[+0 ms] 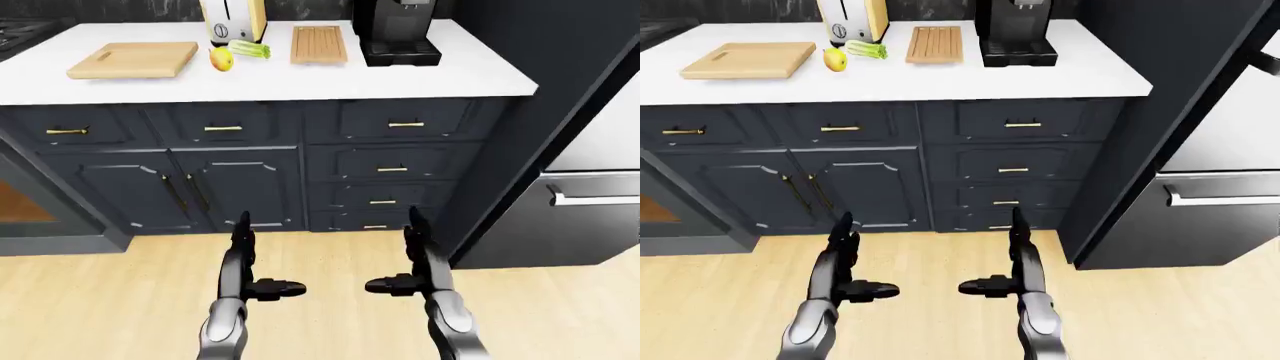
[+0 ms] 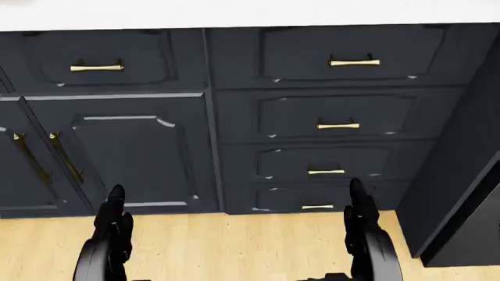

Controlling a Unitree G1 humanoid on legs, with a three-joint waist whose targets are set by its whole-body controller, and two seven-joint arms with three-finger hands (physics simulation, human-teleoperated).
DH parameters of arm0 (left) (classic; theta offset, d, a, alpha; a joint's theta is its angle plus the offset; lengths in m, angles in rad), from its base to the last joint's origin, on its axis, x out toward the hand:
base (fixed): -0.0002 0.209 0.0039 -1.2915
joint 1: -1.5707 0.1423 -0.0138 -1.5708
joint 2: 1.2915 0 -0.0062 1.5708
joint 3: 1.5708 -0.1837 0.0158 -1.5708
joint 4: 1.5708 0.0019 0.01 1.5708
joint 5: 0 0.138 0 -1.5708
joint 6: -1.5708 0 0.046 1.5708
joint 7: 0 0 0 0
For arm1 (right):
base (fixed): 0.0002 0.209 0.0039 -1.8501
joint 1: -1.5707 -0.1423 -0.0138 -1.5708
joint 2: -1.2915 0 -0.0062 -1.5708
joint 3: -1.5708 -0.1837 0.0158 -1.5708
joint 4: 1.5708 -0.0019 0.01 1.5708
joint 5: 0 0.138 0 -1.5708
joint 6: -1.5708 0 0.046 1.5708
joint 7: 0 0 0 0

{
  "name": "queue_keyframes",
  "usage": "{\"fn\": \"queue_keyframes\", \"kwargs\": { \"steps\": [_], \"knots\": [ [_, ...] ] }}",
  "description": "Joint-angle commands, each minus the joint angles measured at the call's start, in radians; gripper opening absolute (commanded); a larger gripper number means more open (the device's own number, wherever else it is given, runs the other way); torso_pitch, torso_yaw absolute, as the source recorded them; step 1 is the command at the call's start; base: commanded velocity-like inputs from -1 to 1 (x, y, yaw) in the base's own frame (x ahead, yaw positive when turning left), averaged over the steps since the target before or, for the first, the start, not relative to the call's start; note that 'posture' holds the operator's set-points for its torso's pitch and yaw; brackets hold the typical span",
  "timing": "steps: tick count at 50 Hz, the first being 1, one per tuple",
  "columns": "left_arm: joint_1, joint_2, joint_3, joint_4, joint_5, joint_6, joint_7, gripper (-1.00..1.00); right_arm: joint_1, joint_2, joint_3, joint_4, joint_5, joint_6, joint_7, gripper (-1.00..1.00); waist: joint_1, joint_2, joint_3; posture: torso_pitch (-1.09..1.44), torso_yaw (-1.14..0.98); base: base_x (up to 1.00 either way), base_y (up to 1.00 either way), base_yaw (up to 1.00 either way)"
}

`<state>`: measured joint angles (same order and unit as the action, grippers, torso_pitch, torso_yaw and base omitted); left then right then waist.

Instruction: Place the pear and the celery on separate cutting boards.

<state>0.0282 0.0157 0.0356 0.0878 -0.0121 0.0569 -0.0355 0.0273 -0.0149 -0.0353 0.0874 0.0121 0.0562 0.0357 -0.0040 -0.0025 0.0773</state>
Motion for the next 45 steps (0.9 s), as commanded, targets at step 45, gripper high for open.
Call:
{"fn": "queue_keyframes", "kwargs": {
  "steps": [45],
  "knots": [
    [-0.573,0.285,0.185,-0.689,0.030,0.806,-0.079,1.00,-0.558,-0.173,-0.123,-0.506,0.186,0.506,-0.089,1.00,0.013,-0.029,-0.043,0.00,0.00,0.21,0.12,0.00]
  ]
}}
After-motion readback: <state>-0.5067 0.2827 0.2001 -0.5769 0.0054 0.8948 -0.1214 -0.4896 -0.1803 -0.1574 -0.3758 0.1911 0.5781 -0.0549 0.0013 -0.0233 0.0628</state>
